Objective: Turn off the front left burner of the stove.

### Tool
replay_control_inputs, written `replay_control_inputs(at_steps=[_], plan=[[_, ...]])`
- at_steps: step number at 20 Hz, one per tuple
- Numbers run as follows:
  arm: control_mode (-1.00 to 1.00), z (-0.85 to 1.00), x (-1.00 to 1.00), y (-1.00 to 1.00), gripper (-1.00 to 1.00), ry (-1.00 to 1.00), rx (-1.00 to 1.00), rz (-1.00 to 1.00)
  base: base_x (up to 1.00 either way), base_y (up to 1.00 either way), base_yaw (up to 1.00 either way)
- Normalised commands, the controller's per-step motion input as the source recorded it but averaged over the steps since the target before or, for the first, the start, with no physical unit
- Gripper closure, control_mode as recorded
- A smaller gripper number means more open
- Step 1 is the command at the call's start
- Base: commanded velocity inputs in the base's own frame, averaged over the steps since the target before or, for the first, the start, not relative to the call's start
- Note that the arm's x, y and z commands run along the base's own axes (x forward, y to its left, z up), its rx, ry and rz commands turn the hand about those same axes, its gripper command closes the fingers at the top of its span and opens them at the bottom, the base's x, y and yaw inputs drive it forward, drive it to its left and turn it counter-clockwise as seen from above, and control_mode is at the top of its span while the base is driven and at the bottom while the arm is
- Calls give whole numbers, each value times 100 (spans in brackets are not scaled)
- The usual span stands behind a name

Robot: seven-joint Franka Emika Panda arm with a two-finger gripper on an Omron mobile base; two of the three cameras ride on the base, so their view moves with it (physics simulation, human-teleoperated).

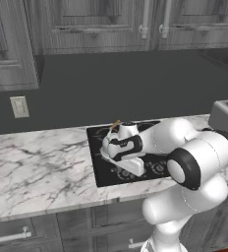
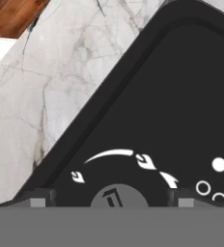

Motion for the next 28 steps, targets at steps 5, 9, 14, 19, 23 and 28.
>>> replay_control_inputs(at_steps=[5, 9, 14, 19, 23, 28], plan=[[-100, 0, 0, 0, 100, 0, -1, 0, 0, 0, 0], [-100, 0, 0, 0, 100, 0, -4, 0, 0, 0, 0], [-100, -5, 8, 0, 100, 0, -6, 1, 0, 0, 0], [-100, -17, 4, 0, 100, 0, -2, 0, 0, 0, 0], [-100, -15, 0, 0, 100, 0, 0, 0, 0, 0, 0], [-100, -16, 0, 0, 100, 0, 0, -4, 0, 0, 0]])
